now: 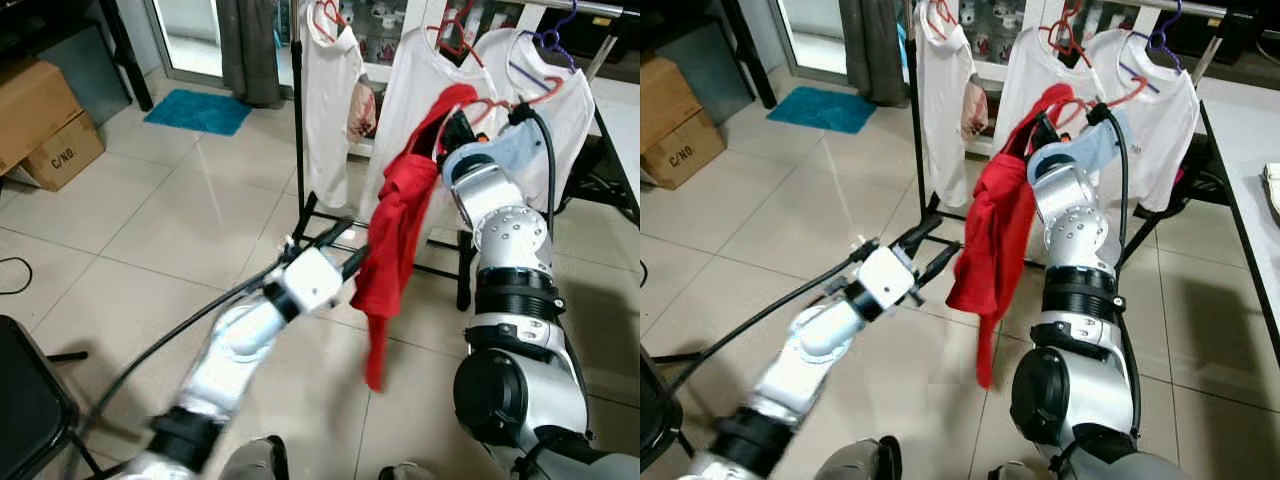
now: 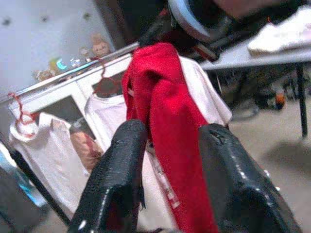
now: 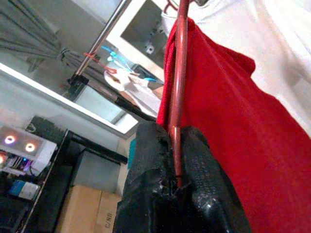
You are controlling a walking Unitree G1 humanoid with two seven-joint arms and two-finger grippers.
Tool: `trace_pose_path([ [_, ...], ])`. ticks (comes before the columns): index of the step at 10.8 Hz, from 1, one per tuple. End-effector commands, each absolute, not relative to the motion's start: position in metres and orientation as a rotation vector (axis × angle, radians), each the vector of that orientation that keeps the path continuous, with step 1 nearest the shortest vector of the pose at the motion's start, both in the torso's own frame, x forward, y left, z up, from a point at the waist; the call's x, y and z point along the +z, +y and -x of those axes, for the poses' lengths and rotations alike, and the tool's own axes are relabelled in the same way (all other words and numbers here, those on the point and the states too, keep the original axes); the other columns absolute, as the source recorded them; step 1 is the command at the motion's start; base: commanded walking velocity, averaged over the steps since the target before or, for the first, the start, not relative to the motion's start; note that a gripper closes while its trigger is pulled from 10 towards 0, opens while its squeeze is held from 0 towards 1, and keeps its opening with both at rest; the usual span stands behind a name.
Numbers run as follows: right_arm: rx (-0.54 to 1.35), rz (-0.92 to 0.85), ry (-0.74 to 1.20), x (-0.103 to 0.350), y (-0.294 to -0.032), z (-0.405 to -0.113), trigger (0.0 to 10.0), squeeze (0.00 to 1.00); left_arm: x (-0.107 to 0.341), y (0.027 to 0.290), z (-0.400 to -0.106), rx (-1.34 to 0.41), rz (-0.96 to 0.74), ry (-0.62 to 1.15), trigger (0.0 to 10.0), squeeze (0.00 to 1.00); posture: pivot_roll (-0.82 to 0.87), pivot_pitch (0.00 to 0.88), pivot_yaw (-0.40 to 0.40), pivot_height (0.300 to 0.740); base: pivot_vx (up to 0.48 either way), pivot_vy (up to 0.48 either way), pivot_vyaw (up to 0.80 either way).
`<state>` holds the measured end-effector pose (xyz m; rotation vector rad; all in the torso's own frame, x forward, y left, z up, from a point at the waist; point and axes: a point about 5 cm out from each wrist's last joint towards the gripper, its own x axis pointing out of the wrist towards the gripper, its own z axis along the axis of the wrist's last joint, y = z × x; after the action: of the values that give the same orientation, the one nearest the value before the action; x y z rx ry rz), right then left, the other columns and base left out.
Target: Hang hanger
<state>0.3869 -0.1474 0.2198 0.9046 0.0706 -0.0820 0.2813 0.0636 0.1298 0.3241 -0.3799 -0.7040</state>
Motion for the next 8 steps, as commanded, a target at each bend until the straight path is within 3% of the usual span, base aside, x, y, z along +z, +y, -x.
trace_pose_path([
  [1,-0.027,-0.884,0.026,0.237,-0.143,-0.389,10.0,0.00,0.129,0.072,-0.288,-0.622,-0.240,-0.351,10.0,1.00,0.03,0.079,-0.018,0.740,0.000,0.000,0.00],
  [4,0.011,-0.842,0.009,0.241,-0.142,-0.387,10.0,0.00,0.121,0.066,-0.299,-0.613,-0.086,-0.248,10.0,1.00,0.02,0.057,-0.020,0.740,0.000,0.000,0.00],
  [5,0.041,-0.818,-0.004,0.245,-0.138,-0.386,10.0,0.00,0.119,0.060,-0.305,-0.662,-0.058,-0.205,10.0,0.05,0.02,0.049,-0.019,0.740,0.000,0.000,0.00],
  [6,0.058,-0.804,-0.010,0.247,-0.134,-0.386,10.0,0.00,0.117,0.055,-0.310,-0.705,-0.052,-0.165,10.0,0.00,0.02,0.042,-0.018,0.740,0.000,0.000,0.00],
  [8,0.071,-0.795,-0.007,0.246,-0.130,-0.385,10.0,0.00,0.115,0.047,-0.315,-0.768,-0.056,-0.121,10.0,0.00,0.02,0.031,-0.007,0.740,0.000,0.000,0.00],
])
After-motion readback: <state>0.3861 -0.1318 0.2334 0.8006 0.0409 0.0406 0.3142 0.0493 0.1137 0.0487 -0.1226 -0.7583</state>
